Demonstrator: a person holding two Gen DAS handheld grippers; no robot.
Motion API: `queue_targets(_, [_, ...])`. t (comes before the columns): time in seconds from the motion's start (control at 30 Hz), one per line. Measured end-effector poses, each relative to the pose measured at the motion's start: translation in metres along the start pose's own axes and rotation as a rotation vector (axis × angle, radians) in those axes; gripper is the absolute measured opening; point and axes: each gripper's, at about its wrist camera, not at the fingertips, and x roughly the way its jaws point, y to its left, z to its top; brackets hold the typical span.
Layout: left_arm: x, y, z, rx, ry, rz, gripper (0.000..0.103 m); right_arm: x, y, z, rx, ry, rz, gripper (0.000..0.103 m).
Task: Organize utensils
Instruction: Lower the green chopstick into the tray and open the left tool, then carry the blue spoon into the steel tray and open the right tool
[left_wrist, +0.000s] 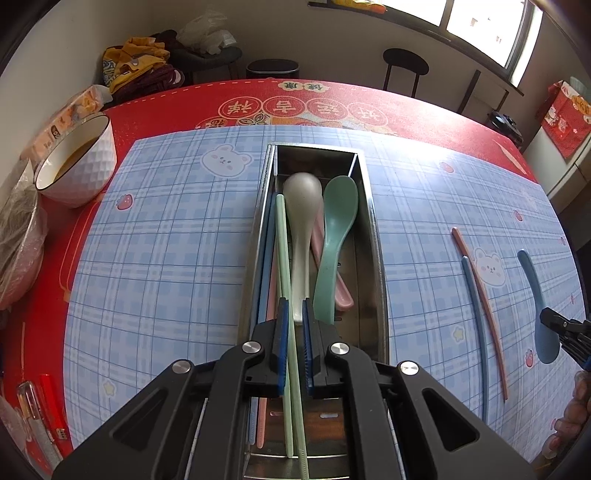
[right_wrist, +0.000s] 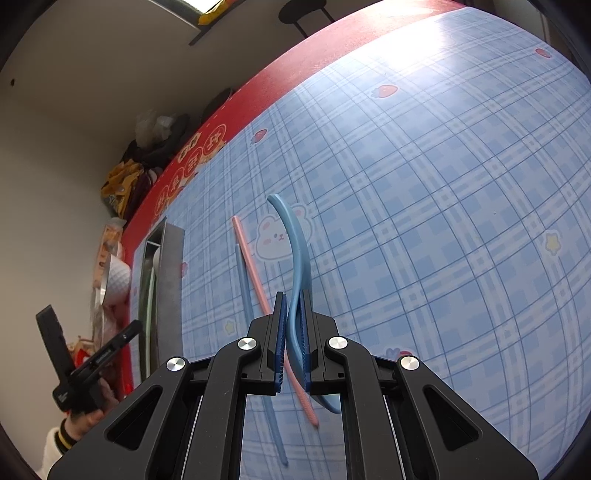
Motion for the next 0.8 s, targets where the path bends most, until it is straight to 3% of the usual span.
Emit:
queue_targets(0.3, [-0.023,0.007,-0.005,-0.009,-0.04,0.003,0.026,0.008,0.015,-0.002,-0.007,0.015,0.008,0.007])
queue_targets(0.43, [-0.031,0.013,-0.012,-0.019,-0.052,-0.002,0.046,0.015,0.022,-0.006,-0.006,0.026,0.01,0.007])
queue_targets(0.6, [-0.042,0.021,-0.023,-0.012,-0.064,-0.004,0.079,0.022,0.032,-0.01,-0.011,0.036,0.012,0.007])
queue_targets(0.7, [-0.047,0.026,-0.028,-0.018,-0.068,0.008,0.092,0.026,0.041,-0.014,-0.017,0.041,0.015,0.007])
queue_targets(0.8, [-0.047,0.034,-0.033,-0.048,-0.046,-0.006,0.097,0.031,0.05,-0.016,-0.019,0.048,0.017,0.007])
